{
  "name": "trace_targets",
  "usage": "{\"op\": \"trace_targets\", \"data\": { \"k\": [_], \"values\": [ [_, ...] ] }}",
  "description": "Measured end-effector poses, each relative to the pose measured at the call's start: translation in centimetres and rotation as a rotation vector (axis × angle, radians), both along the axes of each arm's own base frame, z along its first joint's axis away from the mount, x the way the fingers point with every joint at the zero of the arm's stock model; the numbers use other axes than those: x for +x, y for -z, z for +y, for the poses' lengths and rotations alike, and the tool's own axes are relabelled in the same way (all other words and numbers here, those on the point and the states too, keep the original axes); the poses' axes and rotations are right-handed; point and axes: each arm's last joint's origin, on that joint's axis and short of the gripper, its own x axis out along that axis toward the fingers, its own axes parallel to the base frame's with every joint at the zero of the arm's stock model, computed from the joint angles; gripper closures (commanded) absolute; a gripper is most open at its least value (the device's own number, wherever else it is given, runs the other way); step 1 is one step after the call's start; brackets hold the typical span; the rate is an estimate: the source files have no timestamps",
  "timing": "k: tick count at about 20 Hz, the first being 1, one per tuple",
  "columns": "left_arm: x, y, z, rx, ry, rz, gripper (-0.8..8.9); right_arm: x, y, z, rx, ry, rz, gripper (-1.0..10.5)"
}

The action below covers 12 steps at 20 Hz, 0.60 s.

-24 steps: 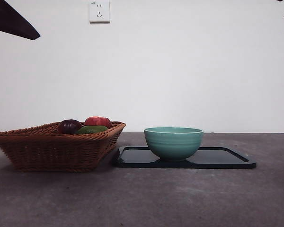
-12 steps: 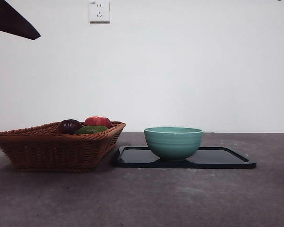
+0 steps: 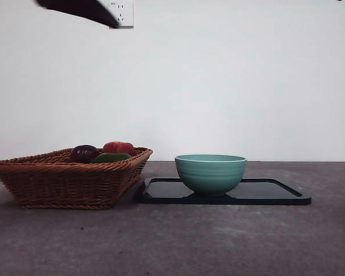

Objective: Pick up the wifruite, put it on the bowl, pick up the plate, put it on desk

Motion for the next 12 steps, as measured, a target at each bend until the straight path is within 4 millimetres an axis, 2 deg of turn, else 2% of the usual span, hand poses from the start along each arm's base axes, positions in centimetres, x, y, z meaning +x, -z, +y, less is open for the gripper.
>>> {"op": "trace_targets", "data": {
  "k": [2,5,9,12],
  "values": [
    [3.0,-0.4,-2.0,0.023,0.014,-0.021,4.69,0.0,0.0,0.0,0.0,0.0,0.0,7.7],
    [7.0,0.4,-4.8,0.052,0.041,-0.03,4.69,0.0,0.0,0.0,-0.001,0.0,0.001,7.7],
    [11.2,3.4,-7.9,0.112,0.054,-0.018,4.69,0.0,0.0,0.0,-0.001,0.0,0.002,7.7],
    [13.1,6.0,-9.7,0.161,0.063,-0.035,4.69,0.0,0.0,0.0,-0.001,0.0,0.003,7.7]
  ]
}}
